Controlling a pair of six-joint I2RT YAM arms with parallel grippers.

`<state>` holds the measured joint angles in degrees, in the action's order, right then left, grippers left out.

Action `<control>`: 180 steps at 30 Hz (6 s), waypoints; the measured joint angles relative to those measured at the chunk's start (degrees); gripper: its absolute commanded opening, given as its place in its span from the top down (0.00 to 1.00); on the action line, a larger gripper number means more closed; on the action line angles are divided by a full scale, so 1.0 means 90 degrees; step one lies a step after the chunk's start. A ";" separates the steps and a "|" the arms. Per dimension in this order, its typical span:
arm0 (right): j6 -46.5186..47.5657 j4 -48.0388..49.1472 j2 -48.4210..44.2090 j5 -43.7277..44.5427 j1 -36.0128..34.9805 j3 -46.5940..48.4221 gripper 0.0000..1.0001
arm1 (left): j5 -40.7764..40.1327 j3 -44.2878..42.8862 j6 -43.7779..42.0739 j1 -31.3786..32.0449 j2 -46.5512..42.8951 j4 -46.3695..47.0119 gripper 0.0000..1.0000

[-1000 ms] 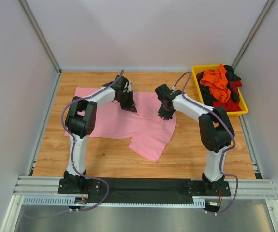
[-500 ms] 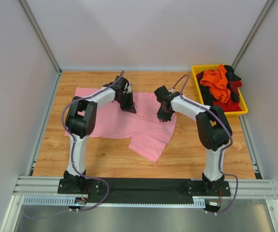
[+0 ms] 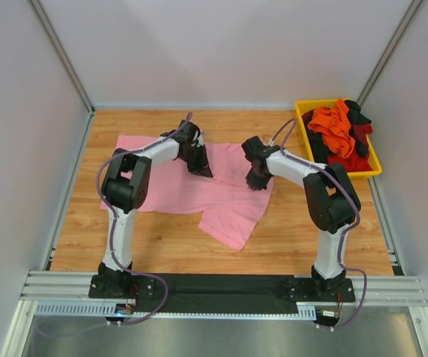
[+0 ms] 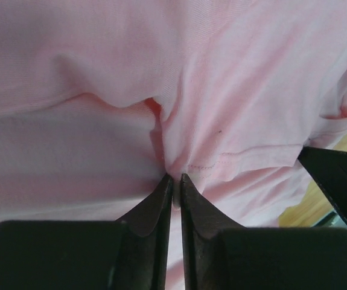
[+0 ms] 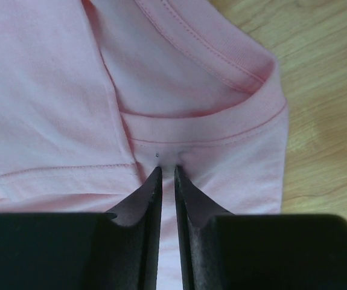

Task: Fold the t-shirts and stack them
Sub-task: Fold the tshirt

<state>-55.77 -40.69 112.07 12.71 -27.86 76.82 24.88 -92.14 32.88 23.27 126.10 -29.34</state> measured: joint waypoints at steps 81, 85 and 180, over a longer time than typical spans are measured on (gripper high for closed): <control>0.0512 0.0743 -0.0165 -0.0896 0.0282 -0.0253 1.00 | 0.0131 0.0131 -0.0437 -0.0039 -0.0187 0.0070 0.52; 0.0512 0.0729 -0.0165 -0.0869 0.0282 -0.0236 1.00 | 0.0051 0.0063 -0.0500 -0.0039 -0.0187 0.0024 0.54; 0.0109 0.0381 -0.0058 -0.0933 0.0253 -0.0078 1.00 | 0.0080 -0.0945 0.0053 0.0066 0.0189 -0.0243 1.00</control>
<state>-54.78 -37.26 111.55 4.32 -25.58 76.12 25.61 -100.64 33.36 23.86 127.81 -31.53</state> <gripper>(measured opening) 0.006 0.006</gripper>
